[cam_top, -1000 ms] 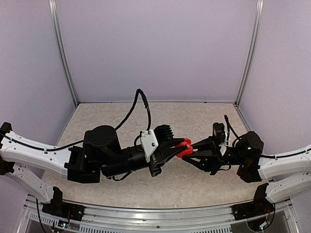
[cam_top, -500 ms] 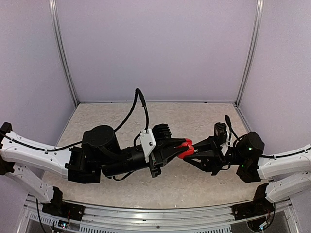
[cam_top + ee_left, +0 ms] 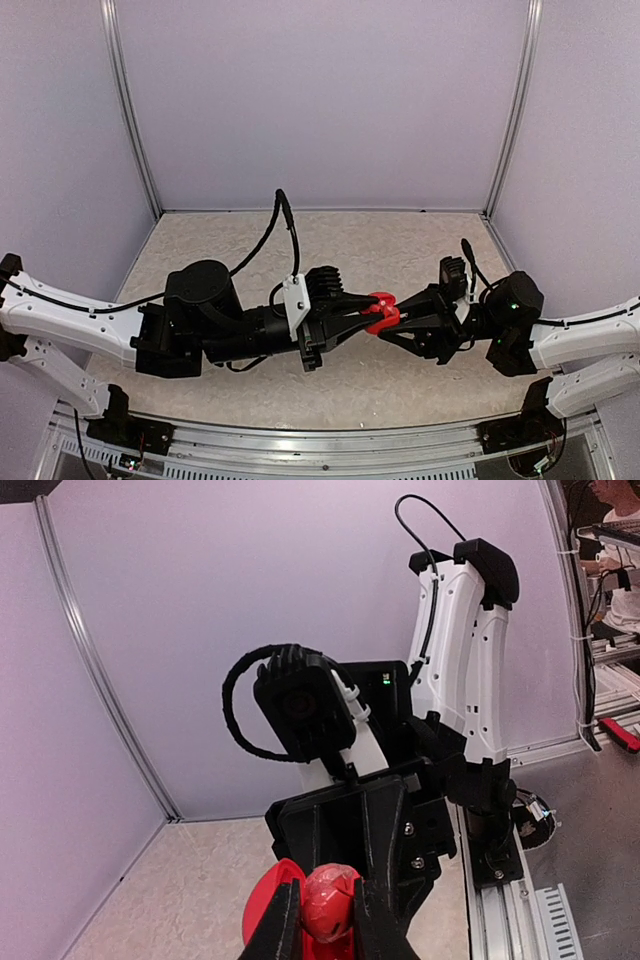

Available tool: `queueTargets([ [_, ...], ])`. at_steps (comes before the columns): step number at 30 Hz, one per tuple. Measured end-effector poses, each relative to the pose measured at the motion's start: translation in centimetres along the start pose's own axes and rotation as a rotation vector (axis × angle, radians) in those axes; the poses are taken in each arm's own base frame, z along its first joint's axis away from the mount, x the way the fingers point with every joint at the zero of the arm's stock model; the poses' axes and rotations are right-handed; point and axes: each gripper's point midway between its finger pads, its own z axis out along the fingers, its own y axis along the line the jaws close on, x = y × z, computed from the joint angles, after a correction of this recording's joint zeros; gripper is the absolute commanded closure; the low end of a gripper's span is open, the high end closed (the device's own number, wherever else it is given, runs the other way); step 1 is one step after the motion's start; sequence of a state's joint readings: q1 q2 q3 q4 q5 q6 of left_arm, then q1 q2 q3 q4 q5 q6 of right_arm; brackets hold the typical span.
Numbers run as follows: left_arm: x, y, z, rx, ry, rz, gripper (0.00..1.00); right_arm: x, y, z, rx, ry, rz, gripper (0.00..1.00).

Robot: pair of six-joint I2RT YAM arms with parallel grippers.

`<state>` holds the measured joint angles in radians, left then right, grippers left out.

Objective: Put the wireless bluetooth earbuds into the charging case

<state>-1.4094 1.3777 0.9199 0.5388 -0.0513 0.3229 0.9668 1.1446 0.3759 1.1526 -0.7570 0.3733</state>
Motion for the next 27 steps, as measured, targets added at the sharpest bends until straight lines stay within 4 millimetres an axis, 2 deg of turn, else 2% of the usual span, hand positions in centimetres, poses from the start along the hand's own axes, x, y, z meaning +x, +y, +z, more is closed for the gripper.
queueTargets([
  [11,0.8,-0.5,-0.4,0.02,0.007,0.046,0.83,0.4,-0.1,0.1,-0.004,0.01,0.026,1.0],
  [23,1.0,0.5,-0.5,0.023,0.008,0.013,0.83,0.4,-0.5,0.4,0.006,0.024,0.011,1.0],
  [27,1.1,0.6,-0.6,0.029,0.012,0.001,0.79,0.5,-0.6,0.4,0.014,0.027,0.01,1.0],
])
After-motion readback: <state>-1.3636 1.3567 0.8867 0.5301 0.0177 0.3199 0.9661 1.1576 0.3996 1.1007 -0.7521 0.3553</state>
